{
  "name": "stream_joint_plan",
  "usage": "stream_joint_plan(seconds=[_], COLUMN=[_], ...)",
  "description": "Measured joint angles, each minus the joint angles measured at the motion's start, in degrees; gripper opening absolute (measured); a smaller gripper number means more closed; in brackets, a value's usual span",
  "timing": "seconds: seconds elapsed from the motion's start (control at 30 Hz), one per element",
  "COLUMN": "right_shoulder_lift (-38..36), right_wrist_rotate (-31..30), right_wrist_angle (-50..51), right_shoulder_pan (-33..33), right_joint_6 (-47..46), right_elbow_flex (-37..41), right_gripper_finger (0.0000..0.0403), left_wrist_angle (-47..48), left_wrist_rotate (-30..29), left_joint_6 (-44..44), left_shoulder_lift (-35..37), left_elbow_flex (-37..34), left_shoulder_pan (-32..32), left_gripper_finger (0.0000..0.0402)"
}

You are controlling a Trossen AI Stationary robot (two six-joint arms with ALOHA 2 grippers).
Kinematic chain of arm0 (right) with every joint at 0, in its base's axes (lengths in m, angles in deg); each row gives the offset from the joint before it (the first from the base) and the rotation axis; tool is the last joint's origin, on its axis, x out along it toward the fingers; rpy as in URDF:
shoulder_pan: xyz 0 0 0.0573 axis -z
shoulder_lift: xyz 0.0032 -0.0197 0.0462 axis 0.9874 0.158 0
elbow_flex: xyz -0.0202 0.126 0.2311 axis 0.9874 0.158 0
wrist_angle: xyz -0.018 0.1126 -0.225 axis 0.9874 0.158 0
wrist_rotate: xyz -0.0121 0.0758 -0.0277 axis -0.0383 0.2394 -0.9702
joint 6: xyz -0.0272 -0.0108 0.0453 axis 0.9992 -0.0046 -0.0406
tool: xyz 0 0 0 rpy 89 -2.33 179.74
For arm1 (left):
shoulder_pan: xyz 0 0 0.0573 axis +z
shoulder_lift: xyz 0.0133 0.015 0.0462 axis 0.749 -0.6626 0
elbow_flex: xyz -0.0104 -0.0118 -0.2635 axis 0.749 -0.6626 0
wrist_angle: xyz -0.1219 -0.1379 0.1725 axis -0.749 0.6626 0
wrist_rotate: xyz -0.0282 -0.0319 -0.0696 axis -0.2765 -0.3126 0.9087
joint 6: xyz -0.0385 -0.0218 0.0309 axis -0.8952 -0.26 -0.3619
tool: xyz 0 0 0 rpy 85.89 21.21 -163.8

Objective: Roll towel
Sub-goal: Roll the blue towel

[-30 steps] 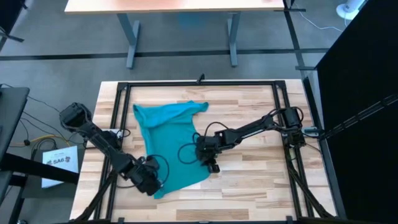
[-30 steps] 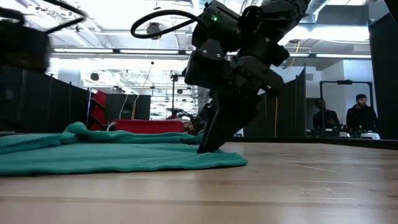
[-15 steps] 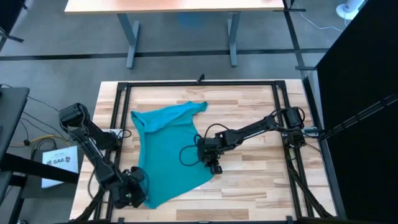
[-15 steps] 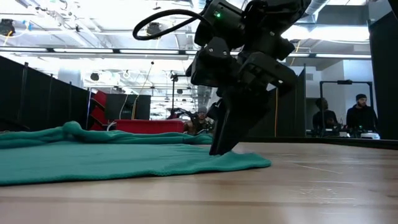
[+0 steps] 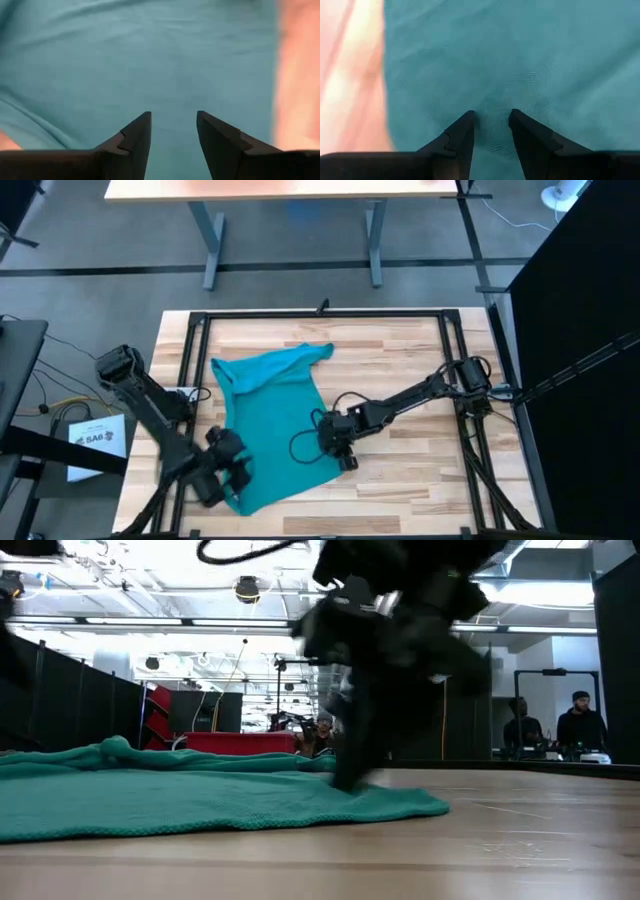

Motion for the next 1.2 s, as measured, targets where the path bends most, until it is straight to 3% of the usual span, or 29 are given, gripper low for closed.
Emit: stream_joint_plan(seconds=[0.2,0.37,0.5,0.63,0.9,1.2], right_shoulder_lift=[-0.3,-0.2,0.6,2.4,6.8,6.8], right_wrist_rotate=[-0.6,1.6,4.0,7.6,10.0,11.0], right_wrist_angle=[-3.2,-3.6,-4.1,-5.9,-3.2,1.7], right_shoulder_pan=[8.4,13.1,14.1,13.3,9.9,10.1], right_joint_6=[0.5,3.4,4.5,5.1,8.0,9.6], right_elbow_flex=[-7.0,-7.2,-7.2,-7.3,-7.0,-2.7], right_gripper_finger=[0.0118,0.0118,0.0118,0.0118,0.0118,0.0113], left_wrist_angle=[0.1,-1.3,-2.6,-3.6,-1.3,6.7], left_wrist_rotate=[0.9,1.7,2.1,7.0,13.4,15.7], left_joint_6=[10.2,12.0,12.1,13.7,12.9,-0.2], left_shoulder_lift=[0.0,0.0,0.0,0.0,0.5,3.2], left_elbow_flex=[-3.5,-7.2,-10.0,-12.6,-13.4,-13.4], left_shoulder_pan=[9.7,13.7,15.7,17.3,16.6,9.5], left_gripper_finger=[0.0143,0.0143,0.0143,0.0143,0.0143,0.0143])
